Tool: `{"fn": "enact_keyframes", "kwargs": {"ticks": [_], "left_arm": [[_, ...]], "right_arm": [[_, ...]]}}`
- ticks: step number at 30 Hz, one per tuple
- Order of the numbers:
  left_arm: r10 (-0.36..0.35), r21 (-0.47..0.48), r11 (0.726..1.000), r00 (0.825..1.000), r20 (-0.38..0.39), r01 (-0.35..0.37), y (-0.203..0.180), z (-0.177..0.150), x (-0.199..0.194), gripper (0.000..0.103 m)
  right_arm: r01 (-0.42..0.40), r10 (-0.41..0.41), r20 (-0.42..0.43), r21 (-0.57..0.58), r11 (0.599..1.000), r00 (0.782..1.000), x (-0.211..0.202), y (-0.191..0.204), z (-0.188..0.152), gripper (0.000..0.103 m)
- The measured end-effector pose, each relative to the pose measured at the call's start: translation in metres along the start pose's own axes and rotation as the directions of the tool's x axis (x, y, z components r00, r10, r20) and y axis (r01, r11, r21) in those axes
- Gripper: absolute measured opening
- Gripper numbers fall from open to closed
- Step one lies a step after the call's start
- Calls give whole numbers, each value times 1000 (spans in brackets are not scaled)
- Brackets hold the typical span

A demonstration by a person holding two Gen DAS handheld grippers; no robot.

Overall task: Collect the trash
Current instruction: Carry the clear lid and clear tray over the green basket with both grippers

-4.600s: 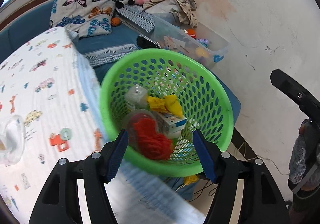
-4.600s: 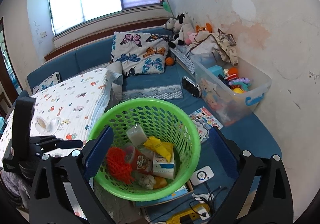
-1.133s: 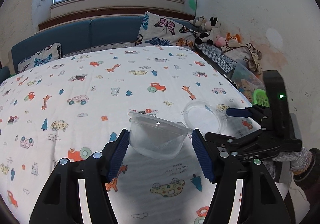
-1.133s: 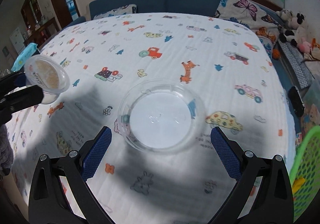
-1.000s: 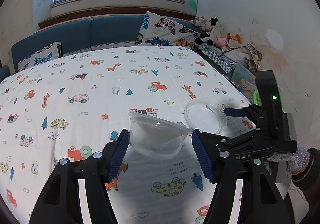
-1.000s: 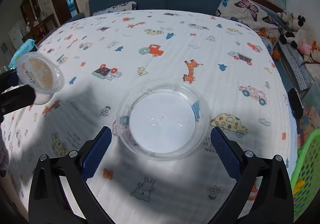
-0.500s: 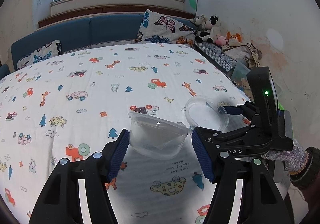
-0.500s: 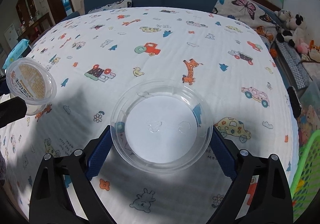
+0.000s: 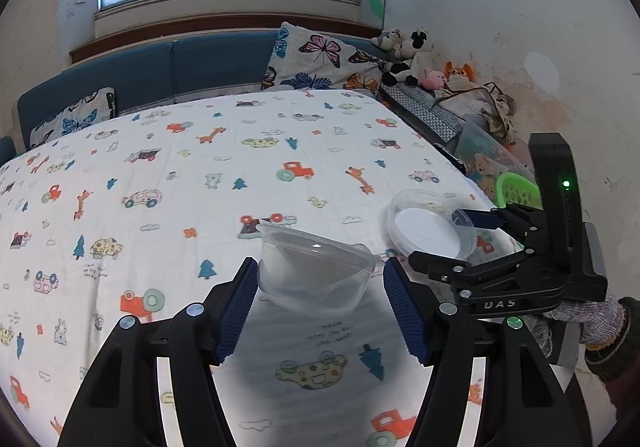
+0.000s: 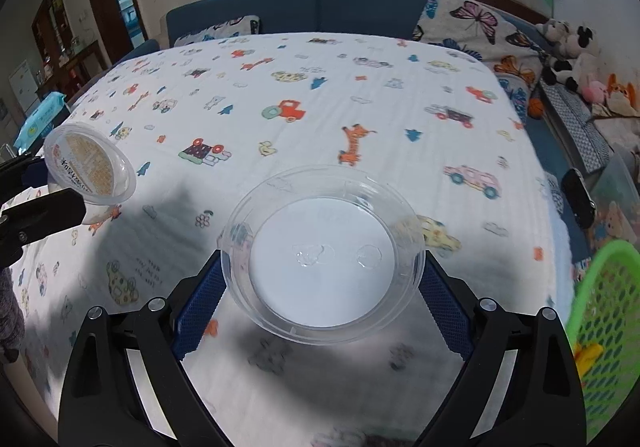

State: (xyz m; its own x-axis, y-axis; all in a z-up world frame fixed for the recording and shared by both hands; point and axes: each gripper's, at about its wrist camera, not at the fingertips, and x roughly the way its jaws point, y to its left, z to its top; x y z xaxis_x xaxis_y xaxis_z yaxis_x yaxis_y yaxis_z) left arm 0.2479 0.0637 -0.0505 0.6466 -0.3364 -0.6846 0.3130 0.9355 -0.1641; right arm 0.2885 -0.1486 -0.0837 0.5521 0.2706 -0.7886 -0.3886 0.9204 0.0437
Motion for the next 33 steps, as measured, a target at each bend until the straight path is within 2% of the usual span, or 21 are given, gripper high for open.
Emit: {"fn": "enact_keyframes", "kwargs": {"ticks": [9, 20, 33], "left_arm": [[-27, 39, 999, 1000, 3, 27, -33, 2, -1, 62], [-87, 102, 991, 996, 6, 86, -90, 8, 1, 62], [-162, 168, 972, 987, -8, 161, -156, 19, 15, 62]], "right_arm": [[36, -37, 34, 55, 998, 999, -41, -32, -25, 92], [101, -112, 65, 152, 983, 992, -95, -85, -63, 92], [240, -265, 54, 280, 930, 963, -145, -170, -104, 92]]}}
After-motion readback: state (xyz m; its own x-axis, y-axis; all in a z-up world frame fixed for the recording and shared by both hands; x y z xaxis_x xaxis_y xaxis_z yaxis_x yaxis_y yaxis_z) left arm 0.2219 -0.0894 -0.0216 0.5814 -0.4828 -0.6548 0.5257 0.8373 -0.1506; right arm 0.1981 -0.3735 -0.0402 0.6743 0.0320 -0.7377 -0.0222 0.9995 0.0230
